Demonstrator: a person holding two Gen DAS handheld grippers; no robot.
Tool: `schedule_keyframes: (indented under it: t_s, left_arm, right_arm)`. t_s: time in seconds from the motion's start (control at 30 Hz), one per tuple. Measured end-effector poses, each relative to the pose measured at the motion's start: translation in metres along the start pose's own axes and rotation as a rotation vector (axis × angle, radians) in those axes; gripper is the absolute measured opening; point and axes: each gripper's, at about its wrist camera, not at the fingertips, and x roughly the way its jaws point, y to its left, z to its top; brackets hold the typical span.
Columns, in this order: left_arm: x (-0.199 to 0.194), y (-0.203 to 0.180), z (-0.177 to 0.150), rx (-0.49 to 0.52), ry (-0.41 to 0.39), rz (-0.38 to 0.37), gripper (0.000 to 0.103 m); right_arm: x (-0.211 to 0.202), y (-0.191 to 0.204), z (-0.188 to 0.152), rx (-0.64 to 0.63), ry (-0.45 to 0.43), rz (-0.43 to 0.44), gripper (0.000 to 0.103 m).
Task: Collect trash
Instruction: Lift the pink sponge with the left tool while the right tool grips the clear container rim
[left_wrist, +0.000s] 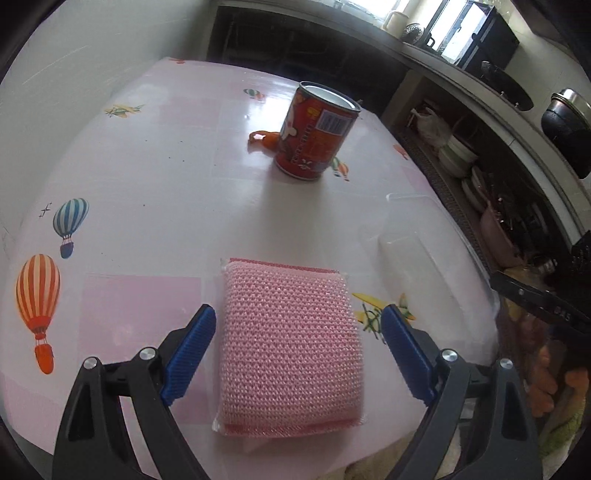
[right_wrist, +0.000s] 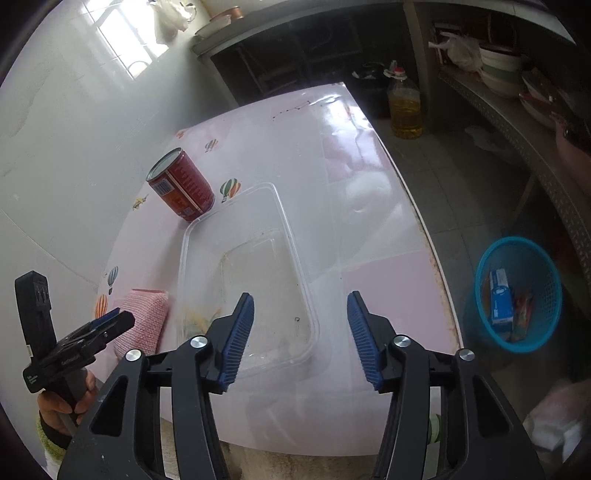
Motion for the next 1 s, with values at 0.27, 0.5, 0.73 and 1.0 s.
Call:
schedule_keyframes:
  t_s: [0.27, 0.5, 0.73, 1.0]
  left_arm:
    - [-0.005, -0.004, -0.006, 0.040, 0.031, 0.084, 0.094]
    - [0.013, -0.028, -0.015, 0.128, 0.061, 0.113, 0.094]
    - [0.029, -0.031, -0.020, 0.135, 0.077, 0.175, 0.088]
    - [0.024, -0.028, -0.023, 0.114, 0.075, 0.177, 0.080]
  right_arm:
    - [0.017, 0.004, 0.014, -0.047, 0.026, -0.021, 0.070]
    - [0.033, 0.008, 0.011, -0.091, 0.074, -0.062, 0.056]
    - [0.038, 0.011, 0.000, -0.122, 0.113, -0.069, 0.024]
    - [0.032, 0.000, -0.007, -0.088, 0.127, -0.042, 0.006]
